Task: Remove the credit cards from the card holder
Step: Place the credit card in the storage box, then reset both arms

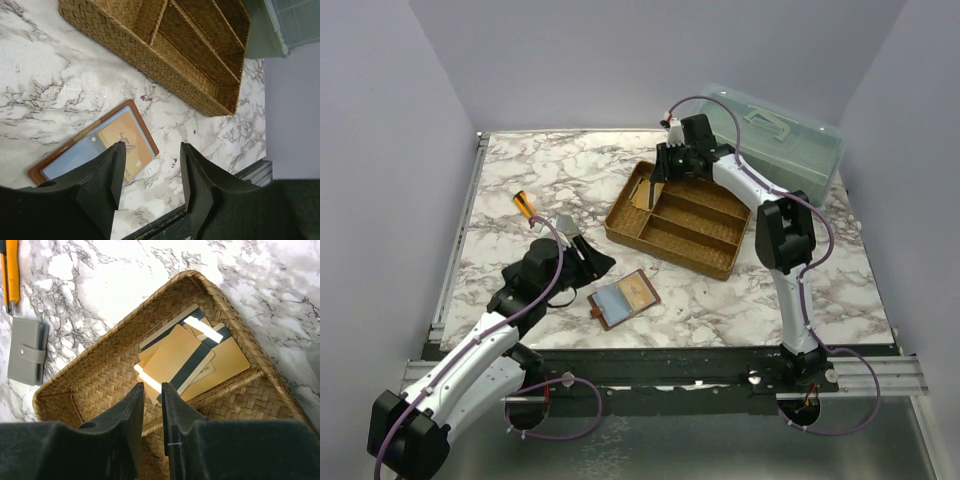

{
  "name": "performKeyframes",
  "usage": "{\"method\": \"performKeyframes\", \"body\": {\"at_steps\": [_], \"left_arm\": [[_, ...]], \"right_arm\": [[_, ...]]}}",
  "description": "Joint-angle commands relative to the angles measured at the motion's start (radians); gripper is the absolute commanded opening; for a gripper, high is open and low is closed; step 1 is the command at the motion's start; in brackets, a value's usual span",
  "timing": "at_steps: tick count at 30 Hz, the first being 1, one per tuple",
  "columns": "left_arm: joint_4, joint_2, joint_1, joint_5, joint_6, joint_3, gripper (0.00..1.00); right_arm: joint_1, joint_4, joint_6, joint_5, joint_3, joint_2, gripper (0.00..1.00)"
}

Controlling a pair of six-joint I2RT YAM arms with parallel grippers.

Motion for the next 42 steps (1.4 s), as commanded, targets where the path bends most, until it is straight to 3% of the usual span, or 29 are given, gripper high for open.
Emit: {"method": "performKeyframes", "body": {"at_steps": [1, 5, 7, 11, 13, 16, 19, 22, 25, 28, 31, 33, 37, 42], "left_arm": [[-0.088, 0.010, 0.010, -0.010, 0.092, 0.046, 0.55], [-0.088, 0.016, 0.014, 0.012, 0.130, 0.082, 0.59], [-0.089, 0.011, 0.015, 0.025, 0.143, 0.091, 0.62], [-0.088, -0.010, 0.018, 0.037, 0.138, 0.091, 0.71], [-0.086, -0.021, 0.018, 0.043, 0.137, 0.094, 0.73], [-0.082, -0.032, 0.021, 0.028, 0.149, 0.115, 0.86], [-0.081, -0.011, 0.023, -0.005, 0.182, 0.168, 0.93], [-0.081, 0.030, 0.025, -0.015, 0.222, 0.236, 0.94], [-0.080, 0.055, 0.026, -0.018, 0.251, 0.299, 0.93], [-0.059, 0.068, 0.027, -0.024, 0.259, 0.336, 0.96], [-0.019, 0.073, 0.027, -0.031, 0.257, 0.341, 0.99], [0.001, 0.071, 0.029, -0.039, 0.250, 0.335, 0.99], [0.017, 0.063, 0.029, -0.036, 0.243, 0.324, 0.99], [0.015, 0.041, 0.029, -0.060, 0.238, 0.293, 0.99]], "right_arm": [[0.002, -0.051, -0.098, -0.069, 0.017, -0.095, 0.27], [0.002, -0.219, -0.355, -0.473, -0.032, -0.215, 0.26], [0.002, -0.277, -0.441, -0.572, -0.110, -0.302, 0.27], [0.001, -0.316, -0.592, -0.595, -0.326, -0.527, 0.38], [-0.001, -0.313, -0.645, -0.565, -0.426, -0.664, 0.49], [-0.024, -0.292, -0.684, -0.520, -0.536, -0.814, 0.67], [-0.136, -0.302, -0.660, -0.588, -0.563, -0.889, 0.77], [-0.262, -0.273, -0.608, -0.681, -0.611, -0.972, 0.84], [-0.361, -0.257, -0.552, -0.677, -0.642, -1.042, 0.90], [-0.513, -0.158, -0.410, -0.722, -0.708, -1.099, 0.99], [-0.648, 0.019, -0.221, -0.863, -0.816, -1.147, 0.99], [-0.692, 0.083, -0.138, -0.898, -0.837, -1.154, 0.99], [-0.706, 0.106, -0.059, -0.800, -0.822, -1.151, 1.00], [-0.722, 0.046, -0.125, -0.798, -0.789, -1.152, 0.99]]}}
